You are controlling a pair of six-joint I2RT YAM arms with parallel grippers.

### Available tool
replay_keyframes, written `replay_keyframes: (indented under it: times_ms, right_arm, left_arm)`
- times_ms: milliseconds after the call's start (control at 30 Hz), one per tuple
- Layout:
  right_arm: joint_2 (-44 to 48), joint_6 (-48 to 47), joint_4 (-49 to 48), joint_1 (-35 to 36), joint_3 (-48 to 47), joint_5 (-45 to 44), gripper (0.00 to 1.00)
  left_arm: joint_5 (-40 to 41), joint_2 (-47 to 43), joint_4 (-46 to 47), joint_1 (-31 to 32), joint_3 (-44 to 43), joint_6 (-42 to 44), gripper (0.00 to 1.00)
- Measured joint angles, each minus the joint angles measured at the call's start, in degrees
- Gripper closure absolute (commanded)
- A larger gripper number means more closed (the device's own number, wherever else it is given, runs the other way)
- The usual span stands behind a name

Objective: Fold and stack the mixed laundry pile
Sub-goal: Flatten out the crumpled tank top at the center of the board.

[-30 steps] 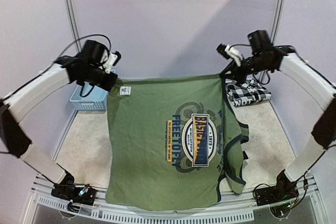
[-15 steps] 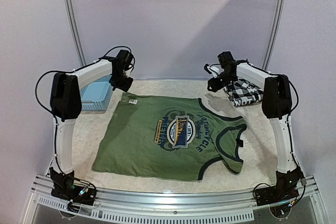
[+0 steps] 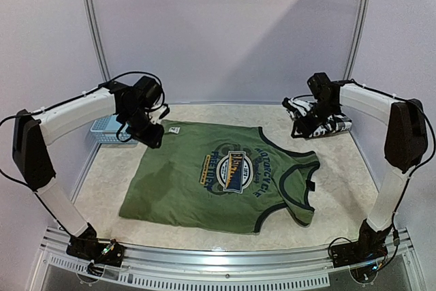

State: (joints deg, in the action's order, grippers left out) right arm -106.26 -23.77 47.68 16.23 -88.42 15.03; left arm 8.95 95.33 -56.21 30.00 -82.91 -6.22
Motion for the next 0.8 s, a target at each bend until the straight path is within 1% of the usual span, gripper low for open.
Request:
replay_keyframes:
  times_ms: [100, 200, 267, 467, 633, 800]
  right_arm:
    - [0.22, -2.64, 1.97, -2.36, 4.63, -0.5, 0.73]
    - [-0.09, -4.96, 2.67, -4.39, 7.17, -2.38, 0.78]
    - [-1.16, -6.29, 2.67, -5.29, 7.45, -3.98, 0.79]
    - [-6.88, -8.22, 1.07, -6.03, 7.43, -7.69, 0.81]
    - [-10.62, -8.66, 0.26, -6.19, 6.67, -9.77, 0.82]
    - [-13.07, -8.9, -0.85, -6.38, 3.3, -12.9, 0.83]
  left_arm:
    - [-2.8, -1.79, -4.5, 0.24, 6.8, -0.44, 0.62]
    - [-4.46, -1.99, -7.96, 0.26, 10.8, -0.63, 0.65]
    - [-5.66, -1.97, -9.84, 0.28, 12.5, -0.83, 0.66]
    - [-8.5, -0.92, -12.39, 0.59, 15.1, -1.86, 0.67]
    - [-8.59, 4.13, -13.64, 1.03, 15.45, -2.75, 0.69]
    - [-6.99, 8.41, -14.05, 2.01, 15.47, -3.61, 0.71]
